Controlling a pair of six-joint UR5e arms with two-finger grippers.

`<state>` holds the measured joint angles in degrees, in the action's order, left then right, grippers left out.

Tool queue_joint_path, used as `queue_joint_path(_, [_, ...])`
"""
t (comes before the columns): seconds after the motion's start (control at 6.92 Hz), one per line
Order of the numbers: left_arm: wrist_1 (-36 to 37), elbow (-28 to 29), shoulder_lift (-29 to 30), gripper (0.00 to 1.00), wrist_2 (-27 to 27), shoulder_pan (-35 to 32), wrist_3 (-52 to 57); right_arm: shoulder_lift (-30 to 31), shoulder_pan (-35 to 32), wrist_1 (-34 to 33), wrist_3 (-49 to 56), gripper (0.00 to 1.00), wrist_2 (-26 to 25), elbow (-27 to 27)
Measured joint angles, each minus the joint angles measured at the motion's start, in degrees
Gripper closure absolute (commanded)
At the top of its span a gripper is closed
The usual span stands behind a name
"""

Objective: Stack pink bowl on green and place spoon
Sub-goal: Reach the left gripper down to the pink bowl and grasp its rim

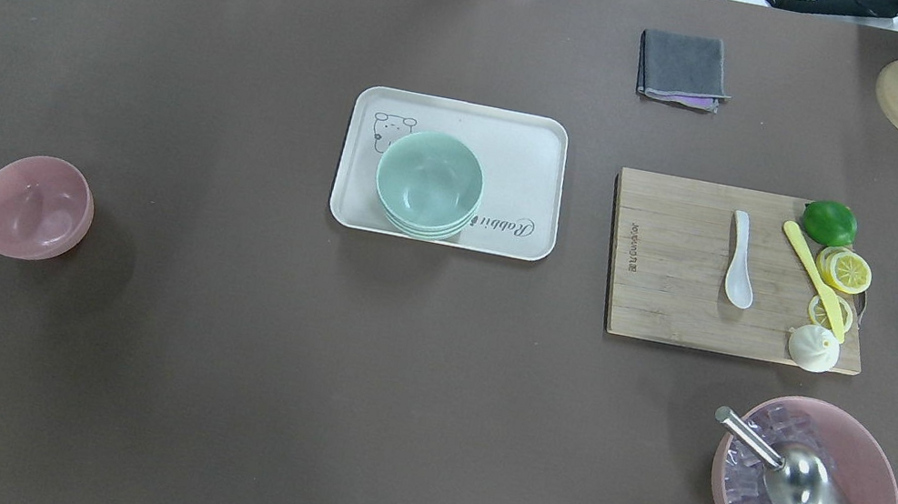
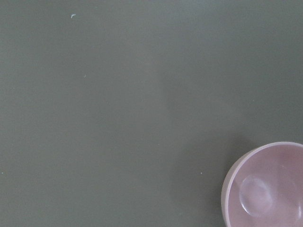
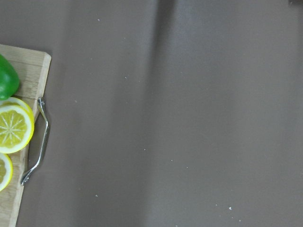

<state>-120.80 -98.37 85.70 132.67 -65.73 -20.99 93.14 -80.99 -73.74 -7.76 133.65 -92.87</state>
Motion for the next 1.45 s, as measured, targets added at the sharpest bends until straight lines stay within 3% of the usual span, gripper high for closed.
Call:
queue_joint_path(0.43, [0.4,0.6,0.8,0.08,0.0,4.3,-0.1,-0.1,0.2,0.0,-1.0,0.0,2.0,-0.8])
queue_joint_path(0.58, [0.4,1.2,1.2,0.24,-0.1,5.9,-1.0,-0.1,0.4,0.0,-1.0,0.0,2.2,-0.8])
queue_joint_path(0.72, [0.2,2.0,2.1,0.67,-0.3,8.0,-3.4,-0.2,0.4,0.0,-1.1,0.0,2.3,-0.8])
queue_joint_path(0.87, [0.1,2.6,3.3,1.0,-0.6,10.2,-6.1,-0.2,0.5,0.0,-1.0,0.0,2.3,-0.8])
queue_joint_path(1.45, [0.7,4.7,6.2,1.0,-0.4,12.4,-12.4,-0.4,1.3,0.1,-2.4,0.0,2.3,-1.7])
